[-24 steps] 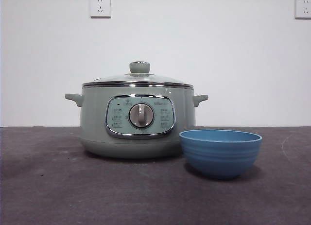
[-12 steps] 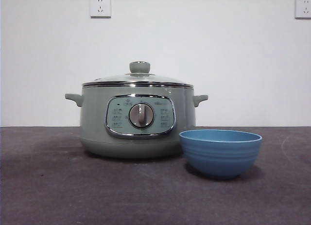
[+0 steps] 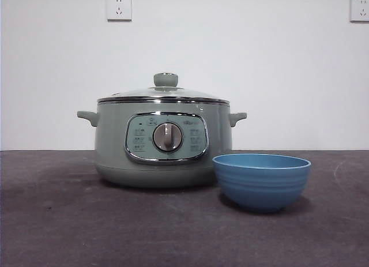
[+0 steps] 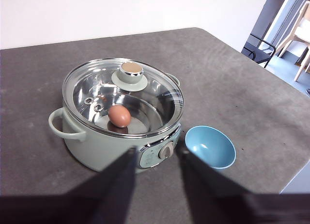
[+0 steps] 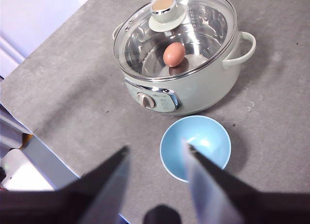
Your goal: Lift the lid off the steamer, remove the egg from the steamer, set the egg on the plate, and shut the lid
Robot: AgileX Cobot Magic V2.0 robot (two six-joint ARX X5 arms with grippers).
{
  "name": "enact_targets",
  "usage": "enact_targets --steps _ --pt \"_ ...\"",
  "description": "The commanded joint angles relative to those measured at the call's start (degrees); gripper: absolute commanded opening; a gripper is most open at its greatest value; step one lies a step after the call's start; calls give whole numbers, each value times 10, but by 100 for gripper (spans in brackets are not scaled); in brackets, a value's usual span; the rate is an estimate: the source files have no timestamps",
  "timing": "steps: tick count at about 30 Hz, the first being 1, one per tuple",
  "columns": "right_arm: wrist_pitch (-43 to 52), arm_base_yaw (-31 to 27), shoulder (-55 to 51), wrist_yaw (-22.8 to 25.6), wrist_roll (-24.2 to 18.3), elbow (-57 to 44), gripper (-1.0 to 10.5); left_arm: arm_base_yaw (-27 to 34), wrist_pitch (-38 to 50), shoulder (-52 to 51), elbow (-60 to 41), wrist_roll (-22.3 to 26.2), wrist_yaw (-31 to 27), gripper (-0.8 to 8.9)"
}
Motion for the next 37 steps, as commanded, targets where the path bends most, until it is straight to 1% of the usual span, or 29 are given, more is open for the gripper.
enact_targets --steps 1,8,13,17,21,30,34,37 --pt "1 1 0 1 -2 1 604 1 3 -1 0 8 2 598" --pt "2 1 0 3 -2 1 603 1 10 3 0 8 2 598" --pt "7 1 1 3 -2 1 603 -3 49 21 2 8 3 598" --pt "19 1 1 3 -1 1 603 -26 97 57 5 6 2 598" --pt "19 1 5 3 0 1 603 -59 134 115 23 6 -12 598" --pt "17 1 15 3 0 1 603 -150 275 272 43 10 -85 598" --pt "14 1 15 3 0 1 602 -183 364 344 50 14 -140 598" --pt "9 1 15 3 0 1 599 -196 415 387 56 16 -170 598"
